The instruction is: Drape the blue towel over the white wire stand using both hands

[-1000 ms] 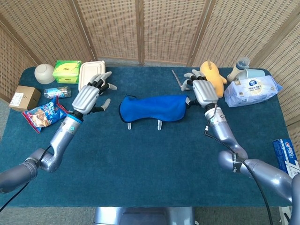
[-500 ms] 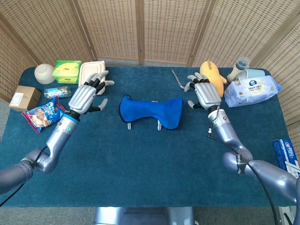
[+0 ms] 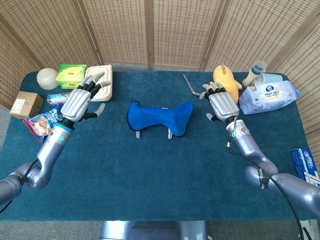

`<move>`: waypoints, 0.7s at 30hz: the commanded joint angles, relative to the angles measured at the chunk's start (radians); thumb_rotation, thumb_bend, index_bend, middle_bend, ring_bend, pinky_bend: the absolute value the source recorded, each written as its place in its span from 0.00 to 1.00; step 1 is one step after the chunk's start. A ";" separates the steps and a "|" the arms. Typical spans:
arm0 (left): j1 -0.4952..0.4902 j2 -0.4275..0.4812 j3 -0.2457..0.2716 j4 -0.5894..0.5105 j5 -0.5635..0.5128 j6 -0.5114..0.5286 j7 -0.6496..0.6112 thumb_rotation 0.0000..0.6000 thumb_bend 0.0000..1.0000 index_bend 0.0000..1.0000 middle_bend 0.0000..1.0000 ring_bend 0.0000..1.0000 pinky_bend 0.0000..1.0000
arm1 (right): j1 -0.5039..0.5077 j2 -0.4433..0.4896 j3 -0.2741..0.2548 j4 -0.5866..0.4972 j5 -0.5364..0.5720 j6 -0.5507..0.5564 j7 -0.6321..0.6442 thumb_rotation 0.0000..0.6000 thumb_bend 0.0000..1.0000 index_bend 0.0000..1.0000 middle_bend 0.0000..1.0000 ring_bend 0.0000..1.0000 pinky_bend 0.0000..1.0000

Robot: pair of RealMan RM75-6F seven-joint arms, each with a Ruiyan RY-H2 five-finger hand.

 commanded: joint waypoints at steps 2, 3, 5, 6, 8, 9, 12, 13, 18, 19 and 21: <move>0.065 0.069 0.012 -0.097 -0.013 0.054 0.025 1.00 0.57 0.16 0.01 0.00 0.00 | -0.032 0.031 -0.005 -0.038 -0.009 0.032 0.017 1.00 0.25 0.30 0.11 0.00 0.00; 0.075 0.080 0.014 -0.114 -0.015 0.062 0.032 1.00 0.57 0.16 0.02 0.00 0.00 | -0.039 0.038 -0.007 -0.046 -0.012 0.039 0.020 1.00 0.25 0.30 0.11 0.00 0.00; 0.112 0.116 0.022 -0.173 -0.021 0.093 0.050 1.00 0.57 0.17 0.03 0.00 0.00 | -0.061 0.058 -0.009 -0.074 -0.023 0.062 0.034 1.00 0.25 0.30 0.11 0.00 0.00; 0.130 0.134 0.027 -0.203 -0.022 0.109 0.057 1.00 0.57 0.17 0.03 0.00 0.00 | -0.073 0.069 -0.010 -0.088 -0.027 0.076 0.042 1.00 0.25 0.30 0.11 0.00 0.00; 0.163 0.165 0.037 -0.252 -0.024 0.136 0.070 1.00 0.57 0.18 0.04 0.00 0.00 | -0.094 0.084 -0.009 -0.110 -0.033 0.099 0.060 1.00 0.25 0.30 0.11 0.00 0.00; 0.185 0.184 0.044 -0.282 -0.024 0.154 0.077 1.00 0.57 0.18 0.04 0.00 0.00 | -0.106 0.093 -0.008 -0.124 -0.038 0.114 0.070 1.00 0.25 0.30 0.11 0.00 0.00; 0.244 0.234 0.060 -0.360 -0.023 0.209 0.091 1.00 0.57 0.19 0.06 0.00 0.00 | -0.146 0.117 -0.008 -0.167 -0.064 0.173 0.097 1.00 0.25 0.30 0.11 0.00 0.00; 0.257 0.244 0.064 -0.376 -0.022 0.222 0.093 1.00 0.57 0.19 0.06 0.00 0.00 | -0.154 0.122 -0.008 -0.177 -0.069 0.185 0.101 1.00 0.25 0.30 0.11 0.00 0.00; 0.350 0.310 0.093 -0.470 -0.014 0.308 0.103 1.00 0.57 0.21 0.06 0.00 0.00 | -0.214 0.161 -0.016 -0.263 -0.109 0.275 0.110 1.00 0.26 0.30 0.12 0.00 0.00; 0.370 0.324 0.100 -0.487 -0.012 0.324 0.106 1.00 0.57 0.21 0.06 0.00 0.00 | -0.227 0.169 -0.019 -0.283 -0.115 0.292 0.110 1.00 0.26 0.29 0.12 0.00 0.00; 0.402 0.341 0.112 -0.513 -0.009 0.354 0.108 1.00 0.57 0.22 0.07 0.00 0.00 | -0.247 0.180 -0.023 -0.315 -0.125 0.321 0.109 1.00 0.28 0.29 0.12 0.00 0.00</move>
